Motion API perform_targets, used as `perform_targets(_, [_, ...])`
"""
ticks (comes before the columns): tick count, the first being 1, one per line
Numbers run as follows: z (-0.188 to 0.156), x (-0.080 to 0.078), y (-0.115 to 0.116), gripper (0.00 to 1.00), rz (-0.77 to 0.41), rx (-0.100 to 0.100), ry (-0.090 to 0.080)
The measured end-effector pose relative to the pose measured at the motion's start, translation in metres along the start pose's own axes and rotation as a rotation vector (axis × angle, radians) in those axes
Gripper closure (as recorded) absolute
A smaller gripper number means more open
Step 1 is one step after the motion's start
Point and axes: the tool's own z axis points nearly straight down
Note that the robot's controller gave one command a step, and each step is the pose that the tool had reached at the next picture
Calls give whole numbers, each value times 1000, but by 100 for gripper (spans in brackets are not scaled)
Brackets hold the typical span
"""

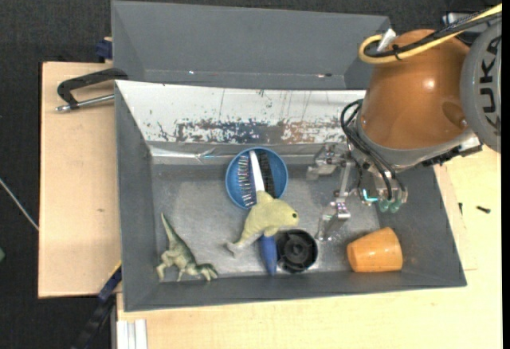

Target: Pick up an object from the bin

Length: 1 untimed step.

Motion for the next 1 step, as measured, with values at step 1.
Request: perform_targets(1, [135,-25,35,0,-14,2,-13])
